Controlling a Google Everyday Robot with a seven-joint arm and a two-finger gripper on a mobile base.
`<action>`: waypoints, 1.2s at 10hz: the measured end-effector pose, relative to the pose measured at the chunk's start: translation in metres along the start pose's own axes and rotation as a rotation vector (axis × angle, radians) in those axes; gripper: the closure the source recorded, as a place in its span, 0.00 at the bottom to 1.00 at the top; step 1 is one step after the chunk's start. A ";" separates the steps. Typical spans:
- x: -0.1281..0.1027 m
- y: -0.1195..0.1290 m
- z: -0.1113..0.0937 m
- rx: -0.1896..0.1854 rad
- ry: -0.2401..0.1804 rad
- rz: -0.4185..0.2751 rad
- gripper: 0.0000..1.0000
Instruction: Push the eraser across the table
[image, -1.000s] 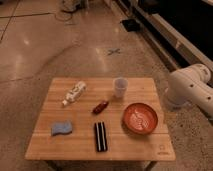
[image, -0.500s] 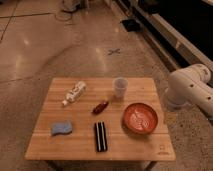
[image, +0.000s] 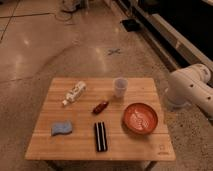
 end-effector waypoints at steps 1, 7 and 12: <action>0.000 0.000 0.000 0.000 0.000 0.000 0.20; -0.001 0.000 0.000 0.000 -0.001 -0.001 0.28; -0.075 0.006 0.004 -0.014 -0.115 -0.121 0.78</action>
